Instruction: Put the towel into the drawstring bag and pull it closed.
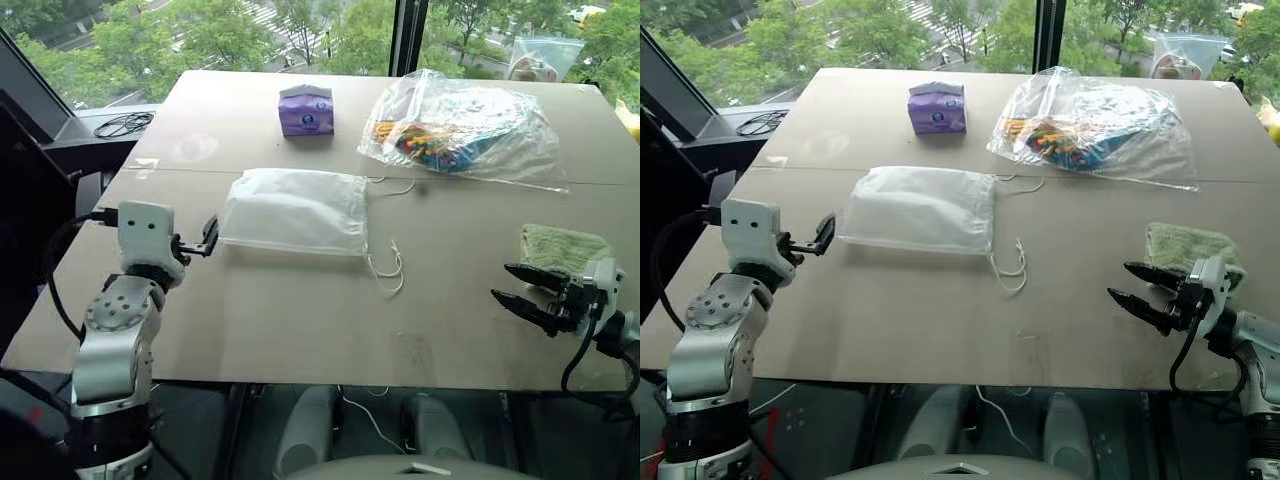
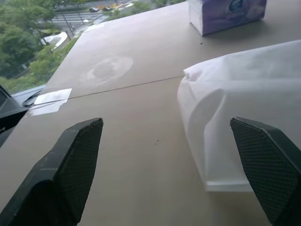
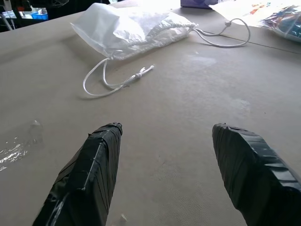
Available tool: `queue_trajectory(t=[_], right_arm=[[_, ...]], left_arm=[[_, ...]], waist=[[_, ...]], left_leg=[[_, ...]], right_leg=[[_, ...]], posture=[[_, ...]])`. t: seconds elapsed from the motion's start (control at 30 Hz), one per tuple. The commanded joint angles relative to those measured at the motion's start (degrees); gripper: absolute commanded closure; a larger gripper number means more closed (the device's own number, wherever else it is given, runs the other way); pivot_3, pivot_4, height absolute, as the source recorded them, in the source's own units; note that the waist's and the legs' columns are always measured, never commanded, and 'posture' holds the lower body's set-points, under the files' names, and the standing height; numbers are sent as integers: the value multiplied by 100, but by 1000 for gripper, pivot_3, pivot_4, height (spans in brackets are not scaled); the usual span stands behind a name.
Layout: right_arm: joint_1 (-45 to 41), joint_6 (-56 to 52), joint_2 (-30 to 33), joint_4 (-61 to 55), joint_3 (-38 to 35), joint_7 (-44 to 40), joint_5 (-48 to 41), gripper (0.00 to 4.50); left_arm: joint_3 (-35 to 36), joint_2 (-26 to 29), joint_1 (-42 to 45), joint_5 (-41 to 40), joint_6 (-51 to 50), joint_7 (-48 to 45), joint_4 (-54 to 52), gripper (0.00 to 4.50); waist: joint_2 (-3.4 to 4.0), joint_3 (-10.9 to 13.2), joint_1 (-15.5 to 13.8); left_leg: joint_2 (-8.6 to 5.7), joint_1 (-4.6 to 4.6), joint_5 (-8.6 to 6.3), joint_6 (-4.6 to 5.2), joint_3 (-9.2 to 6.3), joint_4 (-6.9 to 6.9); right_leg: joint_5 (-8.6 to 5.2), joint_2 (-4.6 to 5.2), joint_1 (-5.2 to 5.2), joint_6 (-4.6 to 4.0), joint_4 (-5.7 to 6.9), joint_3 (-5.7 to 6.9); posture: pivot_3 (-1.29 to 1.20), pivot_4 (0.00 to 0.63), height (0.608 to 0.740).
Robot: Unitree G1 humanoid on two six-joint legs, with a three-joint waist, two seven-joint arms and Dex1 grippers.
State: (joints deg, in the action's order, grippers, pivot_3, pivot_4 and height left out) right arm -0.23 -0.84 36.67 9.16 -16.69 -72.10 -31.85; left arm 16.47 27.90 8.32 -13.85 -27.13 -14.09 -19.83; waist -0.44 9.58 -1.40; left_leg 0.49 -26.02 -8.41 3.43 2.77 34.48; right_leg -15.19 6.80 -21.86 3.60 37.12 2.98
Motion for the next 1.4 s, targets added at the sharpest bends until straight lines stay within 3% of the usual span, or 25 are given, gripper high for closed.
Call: queue_trajectory(t=[0.03,0.17,0.37,0.5,0.83,1.2,1.3,1.4], right_arm=[[-18,38,59,-200,-169,29,-104,1225],[-86,51,49,-166,-141,42,-89,1225],[-201,60,21,-134,-99,89,-59,1225],[-197,75,14,-188,-115,124,-63,1225],[109,2,27,-541,-209,311,-142,1225],[134,-98,118,-662,-240,417,-177,1225],[163,-131,114,-707,-239,424,-181,1225],[164,-157,107,-726,-238,430,-180,1225]], left_arm=[[-562,-292,441,-37,-84,18,-299,58],[-1293,-972,1494,253,-210,330,349,58],[-2263,-1728,3336,842,-256,350,2384,58],[-2819,-2196,3954,1308,-304,396,3482,58],[-3064,-2894,3413,1887,-963,1146,3302,58],[-3069,-2507,3253,2779,-836,1826,3308,58],[-3081,-2464,3193,2920,-750,1895,3163,847],[-3047,-2476,3101,2983,-784,1916,3015,2257]], waist=[[0,0,-7],[-2,1,-55],[-8,5,-95],[-10,6,-95],[-11,15,-76],[-10,15,-84],[-10,15,-103],[-10,15,-100]], left_leg=[[0,0,0,0,0,0],[0,1,1,2,-2,14],[5,-7,2,8,-9,48],[2,-20,8,41,-11,59],[12,-34,3,37,-15,63],[12,-37,-9,18,-17,78],[11,-42,-9,18,-17,77],[11,-47,-10,18,-16,77]], right_leg=[[3,0,2,2,-3,2],[25,-10,9,15,-9,22],[29,-72,22,20,-9,17],[41,-79,21,47,-12,23],[43,-82,8,49,-13,23],[49,-76,6,42,-13,19],[51,-70,6,45,-16,21],[54,-67,4,50,-22,21]], posture=[[0,150,739],[0,150,739],[0,150,739],[0,150,739],[0,150,739],[0,150,739],[0,150,739],[0,150,739]])
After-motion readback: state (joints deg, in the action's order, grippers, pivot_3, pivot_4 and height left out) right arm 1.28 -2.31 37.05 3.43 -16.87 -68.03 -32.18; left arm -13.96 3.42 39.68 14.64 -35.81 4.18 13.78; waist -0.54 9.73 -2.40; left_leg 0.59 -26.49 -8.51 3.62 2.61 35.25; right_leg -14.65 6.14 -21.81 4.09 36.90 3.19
